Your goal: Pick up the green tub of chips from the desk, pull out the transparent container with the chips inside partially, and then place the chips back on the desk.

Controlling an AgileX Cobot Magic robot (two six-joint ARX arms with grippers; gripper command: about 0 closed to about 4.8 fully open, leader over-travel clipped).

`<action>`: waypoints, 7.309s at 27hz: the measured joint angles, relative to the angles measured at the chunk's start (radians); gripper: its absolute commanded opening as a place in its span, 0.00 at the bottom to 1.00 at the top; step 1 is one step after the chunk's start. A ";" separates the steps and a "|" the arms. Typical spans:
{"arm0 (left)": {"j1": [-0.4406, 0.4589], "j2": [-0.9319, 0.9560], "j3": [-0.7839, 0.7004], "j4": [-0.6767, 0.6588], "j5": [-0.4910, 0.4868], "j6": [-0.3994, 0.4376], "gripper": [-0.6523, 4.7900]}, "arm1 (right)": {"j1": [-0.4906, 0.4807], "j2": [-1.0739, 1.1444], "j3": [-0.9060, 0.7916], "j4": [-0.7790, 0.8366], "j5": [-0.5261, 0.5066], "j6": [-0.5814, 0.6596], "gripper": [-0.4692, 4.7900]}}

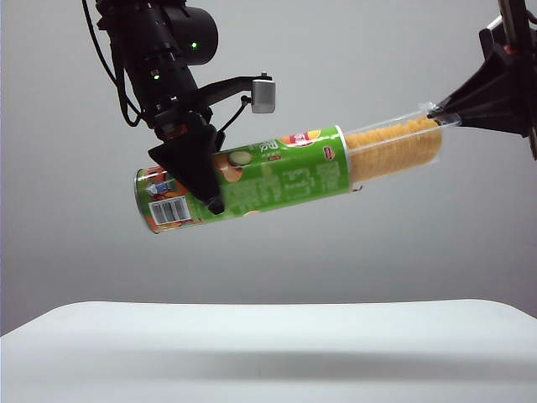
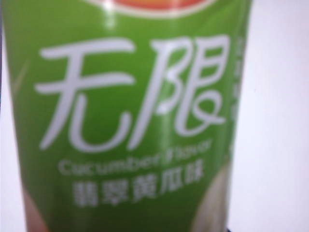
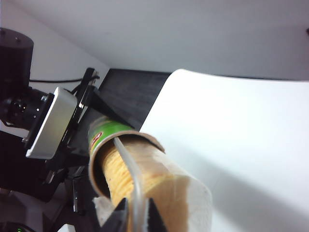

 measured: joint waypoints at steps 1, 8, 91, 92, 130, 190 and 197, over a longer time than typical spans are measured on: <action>0.000 0.000 0.000 0.007 0.016 -0.005 0.61 | -0.001 0.000 0.000 0.006 0.001 0.001 0.08; -0.001 0.001 -0.004 0.047 0.056 -0.028 0.61 | 0.026 -0.002 0.001 0.024 0.010 0.000 0.08; 0.077 0.248 -0.229 0.262 -0.091 -0.227 1.00 | 0.319 -0.250 0.002 -0.481 0.695 -0.585 1.00; 0.077 0.247 -0.229 0.264 -0.094 -0.233 1.00 | 0.319 -0.250 0.002 -0.481 0.695 -0.585 1.00; 0.249 -0.649 -0.514 0.085 -0.347 -0.566 0.57 | 0.318 -0.289 0.002 -0.586 0.711 -0.409 0.11; 0.380 -1.845 -1.556 0.831 -0.229 -0.926 0.11 | 0.275 -1.388 -0.805 -0.090 1.168 -0.193 0.09; 0.399 -1.846 -1.555 0.773 -0.235 -0.925 0.12 | 0.257 -1.389 -0.805 -0.149 1.159 -0.193 0.09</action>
